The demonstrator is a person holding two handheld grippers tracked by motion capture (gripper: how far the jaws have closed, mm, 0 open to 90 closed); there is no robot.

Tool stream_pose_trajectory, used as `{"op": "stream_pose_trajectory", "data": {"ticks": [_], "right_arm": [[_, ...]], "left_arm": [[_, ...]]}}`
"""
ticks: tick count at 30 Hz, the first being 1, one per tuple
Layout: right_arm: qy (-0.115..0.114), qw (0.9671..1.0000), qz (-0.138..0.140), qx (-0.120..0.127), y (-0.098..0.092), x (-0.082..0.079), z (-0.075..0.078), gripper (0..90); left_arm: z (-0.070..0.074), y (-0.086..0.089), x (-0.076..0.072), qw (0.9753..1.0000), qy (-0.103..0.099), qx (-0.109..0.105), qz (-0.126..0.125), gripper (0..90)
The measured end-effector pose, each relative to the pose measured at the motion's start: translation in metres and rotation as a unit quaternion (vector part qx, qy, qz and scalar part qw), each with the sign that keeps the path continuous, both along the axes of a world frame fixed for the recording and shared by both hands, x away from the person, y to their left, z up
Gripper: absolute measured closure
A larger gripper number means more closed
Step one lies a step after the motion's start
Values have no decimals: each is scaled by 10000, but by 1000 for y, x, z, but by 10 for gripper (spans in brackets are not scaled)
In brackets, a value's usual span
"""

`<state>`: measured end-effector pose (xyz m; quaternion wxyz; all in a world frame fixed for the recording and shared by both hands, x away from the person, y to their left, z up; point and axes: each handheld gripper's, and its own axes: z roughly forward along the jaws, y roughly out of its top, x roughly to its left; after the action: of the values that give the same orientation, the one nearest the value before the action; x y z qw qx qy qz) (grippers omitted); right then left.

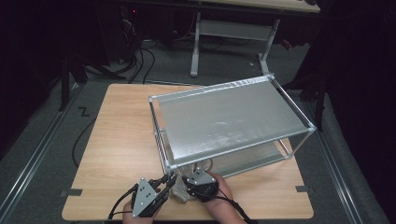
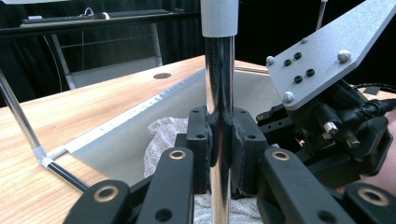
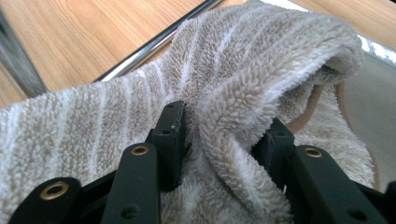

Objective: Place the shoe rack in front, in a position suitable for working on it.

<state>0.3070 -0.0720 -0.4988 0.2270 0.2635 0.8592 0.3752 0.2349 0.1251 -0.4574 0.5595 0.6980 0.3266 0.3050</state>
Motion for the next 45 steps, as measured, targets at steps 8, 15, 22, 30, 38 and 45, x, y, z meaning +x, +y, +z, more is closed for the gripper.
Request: {"op": "stream_pose_trajectory", "data": {"ticks": [8,15,22,30,38,45], "right_arm": [[-101,9999,-91,-73,-13,7,-1,592],[-361,9987,-302,-195,-39,21,-1,592],[-162,9965,-763,-293,-73,33,1,590],[-21,9888,-1467,-264,-120,53,3,588],[-36,9749,-2218,-193,-183,70,4,588],[-275,9593,-2789,-336,-227,77,5,587]], "left_arm": [[0,0,-1,10000,-4,12,20,792],[1,0,-1,10000,21,26,29,792],[1,0,-1,10000,6,26,25,791],[1,-1,-2,10000,-15,52,52,791],[1,-1,-3,10000,11,37,77,792],[1,-1,-4,9999,1,75,97,792]]}}
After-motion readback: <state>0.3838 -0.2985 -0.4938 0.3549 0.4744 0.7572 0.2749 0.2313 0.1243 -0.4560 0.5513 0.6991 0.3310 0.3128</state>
